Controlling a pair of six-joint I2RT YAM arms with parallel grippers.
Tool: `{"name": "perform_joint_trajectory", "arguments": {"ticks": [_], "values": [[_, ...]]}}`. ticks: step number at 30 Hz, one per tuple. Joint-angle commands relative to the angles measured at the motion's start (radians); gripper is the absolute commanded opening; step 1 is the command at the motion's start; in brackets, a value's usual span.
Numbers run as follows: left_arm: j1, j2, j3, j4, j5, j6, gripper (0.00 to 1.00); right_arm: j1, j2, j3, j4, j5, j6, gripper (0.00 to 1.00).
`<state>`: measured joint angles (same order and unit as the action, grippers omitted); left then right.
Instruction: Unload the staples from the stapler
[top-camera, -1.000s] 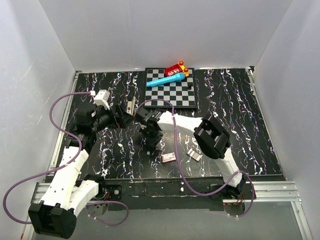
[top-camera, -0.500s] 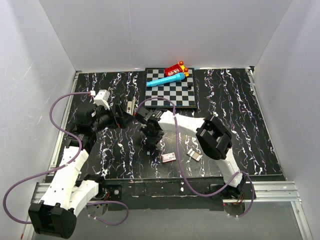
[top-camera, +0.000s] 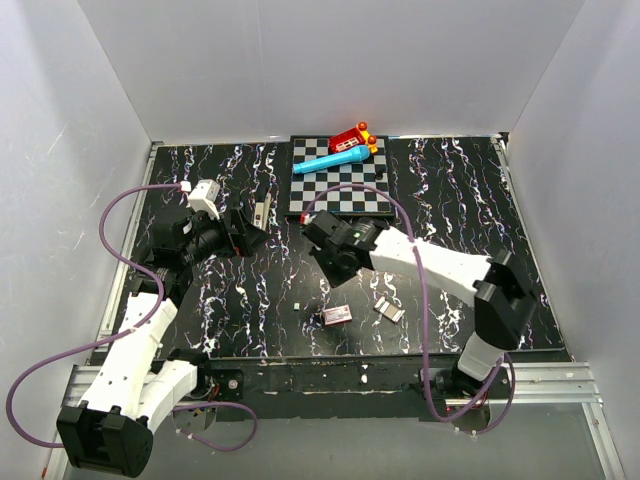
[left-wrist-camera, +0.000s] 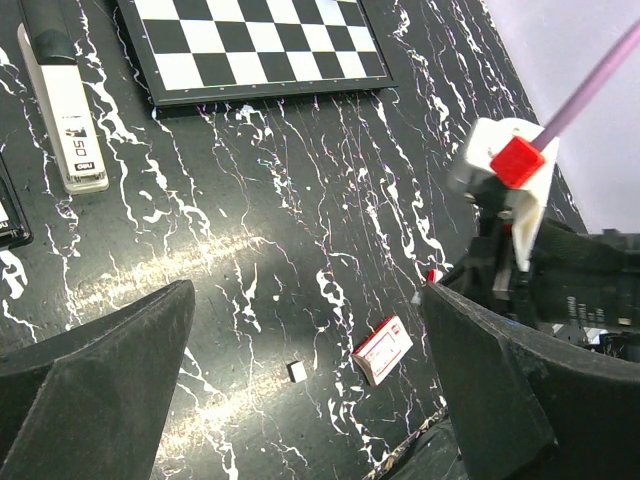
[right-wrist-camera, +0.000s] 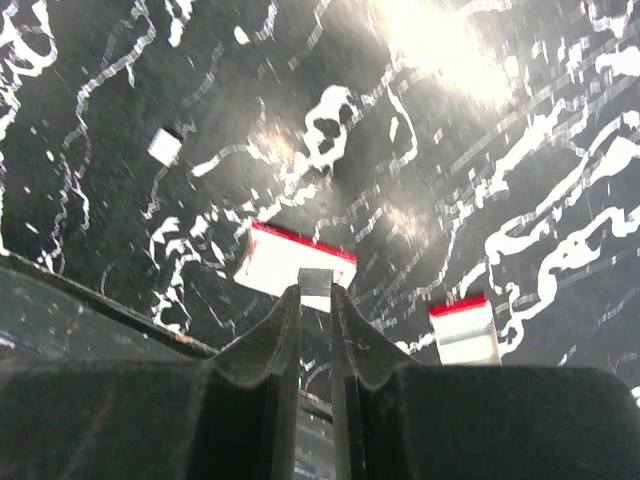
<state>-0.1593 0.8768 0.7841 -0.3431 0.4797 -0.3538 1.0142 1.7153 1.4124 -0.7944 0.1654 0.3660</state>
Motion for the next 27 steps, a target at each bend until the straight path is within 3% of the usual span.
{"name": "perform_joint_trajectory", "arguments": {"ticks": [1,13,20,27], "values": [[-0.003,-0.021,0.007,0.001,0.011,-0.002,0.98,-0.008,-0.13,-0.108,-0.026,0.072,0.106,0.15],[-0.006,-0.029,0.003,0.001,0.016,-0.005,0.98,-0.029,-0.401,-0.386,-0.005,0.21,0.482,0.18],[-0.011,-0.032,0.004,0.003,0.017,-0.007,0.98,-0.045,-0.361,-0.385,-0.104,0.286,0.657,0.12],[-0.019,-0.032,0.003,0.003,0.017,-0.008,0.98,-0.091,-0.345,-0.432,-0.115,0.249,0.821,0.06]]}}
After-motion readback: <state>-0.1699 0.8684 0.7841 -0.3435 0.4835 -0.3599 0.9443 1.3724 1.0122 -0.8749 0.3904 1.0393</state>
